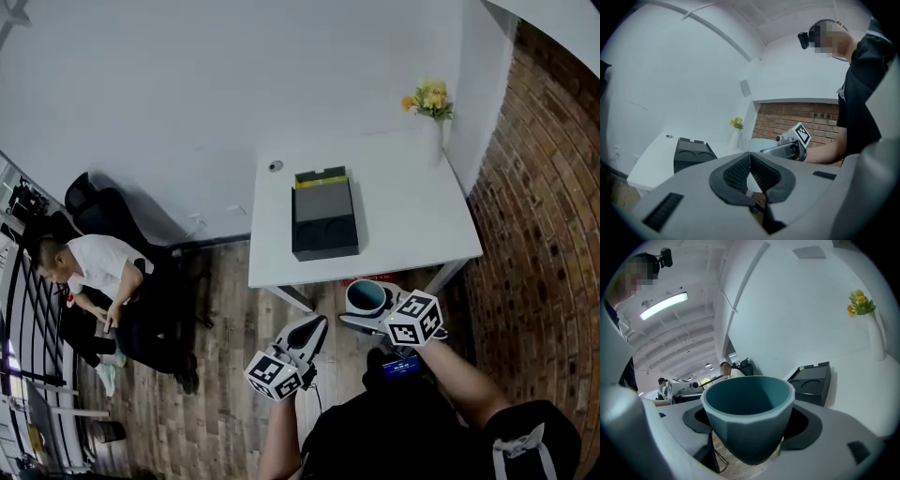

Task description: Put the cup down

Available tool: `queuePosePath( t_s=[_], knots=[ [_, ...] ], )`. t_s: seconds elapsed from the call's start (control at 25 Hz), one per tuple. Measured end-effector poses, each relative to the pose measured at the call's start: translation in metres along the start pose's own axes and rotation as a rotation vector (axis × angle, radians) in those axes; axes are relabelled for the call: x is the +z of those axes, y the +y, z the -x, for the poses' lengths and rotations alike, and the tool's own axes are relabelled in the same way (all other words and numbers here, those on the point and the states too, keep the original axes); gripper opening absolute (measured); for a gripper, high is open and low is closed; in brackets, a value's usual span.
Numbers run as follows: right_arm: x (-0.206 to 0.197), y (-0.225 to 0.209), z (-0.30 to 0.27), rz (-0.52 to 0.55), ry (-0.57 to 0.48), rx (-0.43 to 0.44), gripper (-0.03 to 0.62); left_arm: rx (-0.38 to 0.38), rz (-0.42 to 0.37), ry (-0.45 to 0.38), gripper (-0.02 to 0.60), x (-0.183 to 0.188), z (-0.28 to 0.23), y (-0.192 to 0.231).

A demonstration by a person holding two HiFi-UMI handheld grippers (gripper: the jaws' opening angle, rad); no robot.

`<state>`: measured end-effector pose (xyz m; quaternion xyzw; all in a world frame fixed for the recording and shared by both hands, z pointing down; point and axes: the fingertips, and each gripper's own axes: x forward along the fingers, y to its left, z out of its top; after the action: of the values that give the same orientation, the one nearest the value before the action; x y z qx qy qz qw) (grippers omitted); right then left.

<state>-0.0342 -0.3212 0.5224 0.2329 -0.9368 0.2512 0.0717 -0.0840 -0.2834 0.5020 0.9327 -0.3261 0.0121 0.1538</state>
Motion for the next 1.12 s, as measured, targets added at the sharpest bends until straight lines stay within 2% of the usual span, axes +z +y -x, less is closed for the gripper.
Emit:
queuePosePath(
  t_s=[0.24, 0.52, 0.76, 1.12],
  knots=[
    [0.03, -0.041, -0.036, 0.007, 0.012, -0.002, 0.4, 0.01, -0.004, 0.014, 0.009, 0.016, -0.026, 0.051],
    [0.052, -0.06, -0.073, 0.002, 0.005, -0.045, 0.401, -0.021, 0.017, 0.028, 0.009, 0.027, -0.035, 0.096],
    [0.068, -0.076, -0.099, -0.004, -0.013, -0.09, 0.4, -0.058, 0.015, 0.041, 0.009, 0.035, -0.042, 0.122],
    [0.075, -0.088, -0.112, -0.009, -0.008, -0.104, 0.402, -0.068, 0.035, 0.054, 0.009, 0.034, -0.044, 0.143]
  ],
)
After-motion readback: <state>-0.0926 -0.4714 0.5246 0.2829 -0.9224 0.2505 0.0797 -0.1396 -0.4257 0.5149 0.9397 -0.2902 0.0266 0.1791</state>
